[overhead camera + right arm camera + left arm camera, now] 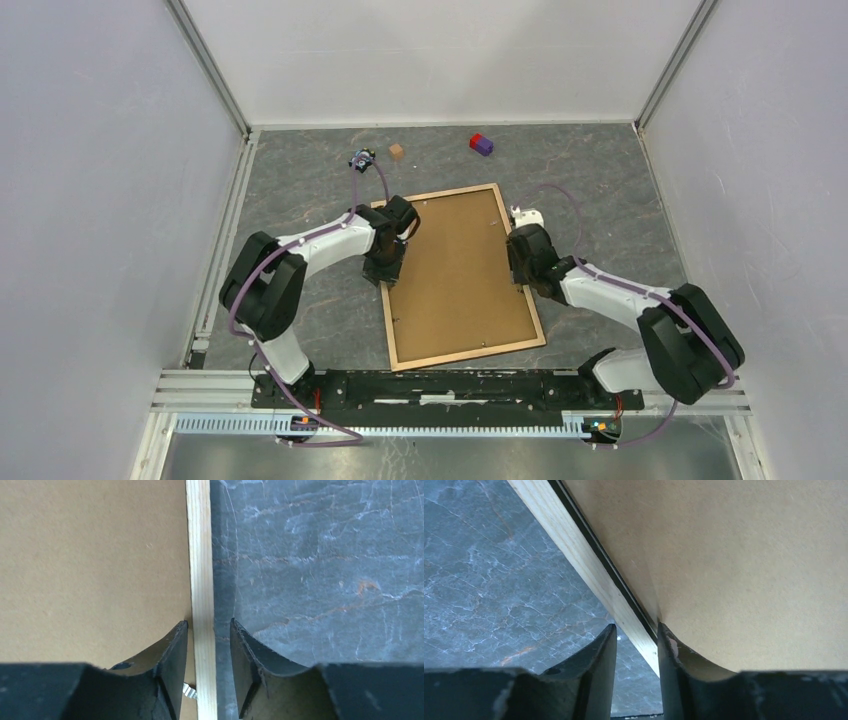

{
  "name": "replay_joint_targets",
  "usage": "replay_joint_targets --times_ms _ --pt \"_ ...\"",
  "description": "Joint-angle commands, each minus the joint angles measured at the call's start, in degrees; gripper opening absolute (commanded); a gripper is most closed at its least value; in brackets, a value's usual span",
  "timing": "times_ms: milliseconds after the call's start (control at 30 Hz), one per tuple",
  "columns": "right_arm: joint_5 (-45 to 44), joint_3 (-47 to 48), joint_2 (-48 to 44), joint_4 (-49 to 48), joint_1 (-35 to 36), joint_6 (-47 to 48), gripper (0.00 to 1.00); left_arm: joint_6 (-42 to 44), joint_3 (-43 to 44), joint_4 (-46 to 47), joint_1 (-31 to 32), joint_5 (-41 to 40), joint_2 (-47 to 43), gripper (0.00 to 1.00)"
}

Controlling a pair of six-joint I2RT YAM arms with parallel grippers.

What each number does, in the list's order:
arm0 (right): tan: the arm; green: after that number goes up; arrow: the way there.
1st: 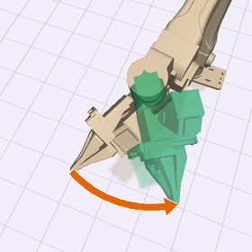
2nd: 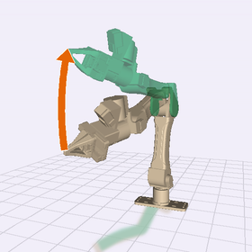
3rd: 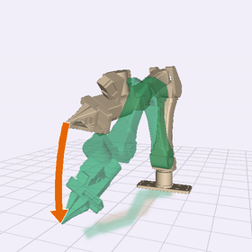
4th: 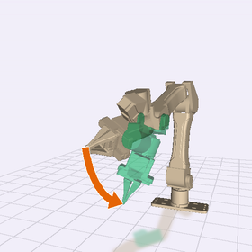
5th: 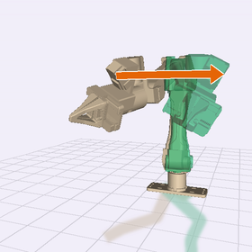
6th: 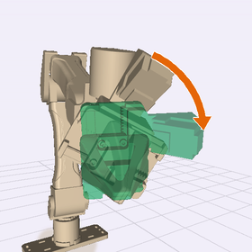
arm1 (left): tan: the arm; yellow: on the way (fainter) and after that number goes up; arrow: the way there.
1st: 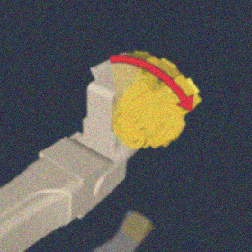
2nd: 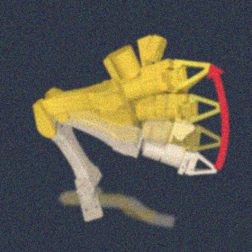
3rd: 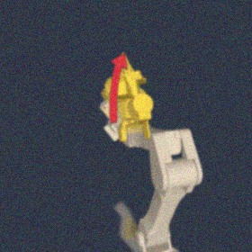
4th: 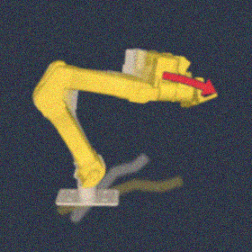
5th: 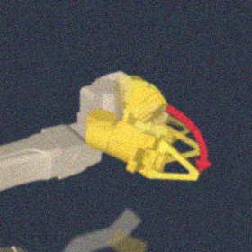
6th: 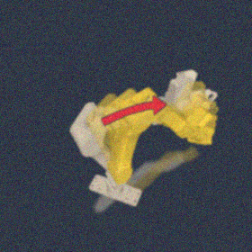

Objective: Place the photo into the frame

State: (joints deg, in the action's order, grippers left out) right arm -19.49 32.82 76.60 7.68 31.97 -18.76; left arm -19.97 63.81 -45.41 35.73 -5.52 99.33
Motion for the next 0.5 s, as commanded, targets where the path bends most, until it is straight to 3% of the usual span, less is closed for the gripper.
replay_joint_targets --times_ms 0,133,333,400,467 --pt "-0.5 3.1 3.1 -3.0 -0.3 -1.8 0.4 4.9 1.9 -0.7 0.0 2.8 -6.7 0.5" --pt "-0.4 2.7 4.9 -2.9 -0.6 -3.9 0.34 6.0 2.9 -0.6 0.0 3.9 -12.8 0.69" --pt "1.4 -1.5 3.2 -1.2 -0.6 -12.0 0.08 7.4 11.7 -2.3 0.0 5.0 -16.2 0.8" --pt "2.2 -3.5 1.3 -1.3 -0.6 -15.4 0.01 8.6 12.9 -2.8 0.0 0.4 -15.5 0.84" --pt "1.9 -4.9 -0.9 -0.9 -0.5 -17.7 0.0 8.2 10.7 -2.2 -0.6 -5.3 -14.5 0.88"
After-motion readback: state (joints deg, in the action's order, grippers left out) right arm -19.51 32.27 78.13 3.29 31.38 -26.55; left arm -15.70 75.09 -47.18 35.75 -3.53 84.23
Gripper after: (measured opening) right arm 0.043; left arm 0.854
